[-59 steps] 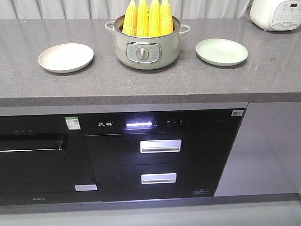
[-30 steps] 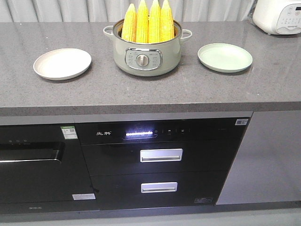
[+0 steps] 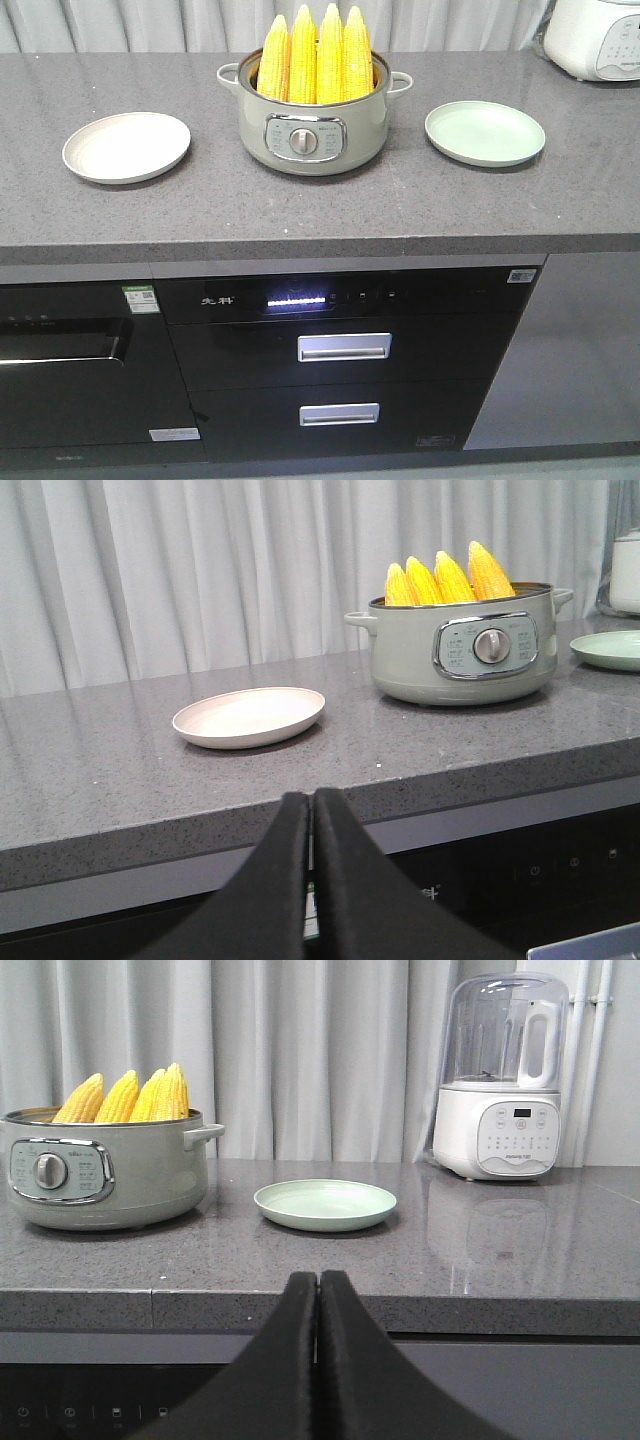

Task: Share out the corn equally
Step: 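Continue driving forward until the counter edge is close, then drive closer and center the pot between the two plates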

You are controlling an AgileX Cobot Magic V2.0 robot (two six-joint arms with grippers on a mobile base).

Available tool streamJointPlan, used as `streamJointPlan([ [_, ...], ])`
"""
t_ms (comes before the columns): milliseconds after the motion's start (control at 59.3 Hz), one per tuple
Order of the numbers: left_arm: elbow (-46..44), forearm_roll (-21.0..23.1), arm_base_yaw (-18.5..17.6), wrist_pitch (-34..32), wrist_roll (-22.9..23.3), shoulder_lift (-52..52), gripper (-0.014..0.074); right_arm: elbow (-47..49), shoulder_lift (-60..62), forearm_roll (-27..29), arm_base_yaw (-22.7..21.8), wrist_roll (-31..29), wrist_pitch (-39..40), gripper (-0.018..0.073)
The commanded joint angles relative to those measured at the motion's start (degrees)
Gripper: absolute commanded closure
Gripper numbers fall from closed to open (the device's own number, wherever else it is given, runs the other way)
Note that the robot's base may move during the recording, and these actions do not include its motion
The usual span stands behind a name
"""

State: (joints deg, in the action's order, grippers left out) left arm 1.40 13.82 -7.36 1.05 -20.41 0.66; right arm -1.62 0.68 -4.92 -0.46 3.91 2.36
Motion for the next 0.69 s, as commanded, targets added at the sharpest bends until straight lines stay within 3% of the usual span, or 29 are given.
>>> streamJointPlan([
  [0, 0.72, 0.22, 0.05, -4.32, 0.52, 0.82, 0.0603, -0.66, 0.37, -0.60, -0.01, 0.01, 4.26, 0.0562],
  [675, 0.72, 0.22, 0.05, -4.32, 0.52, 0.82, 0.0603, -0.66, 0.37, -0.60, -0.01, 0.01, 4.26, 0.0562],
])
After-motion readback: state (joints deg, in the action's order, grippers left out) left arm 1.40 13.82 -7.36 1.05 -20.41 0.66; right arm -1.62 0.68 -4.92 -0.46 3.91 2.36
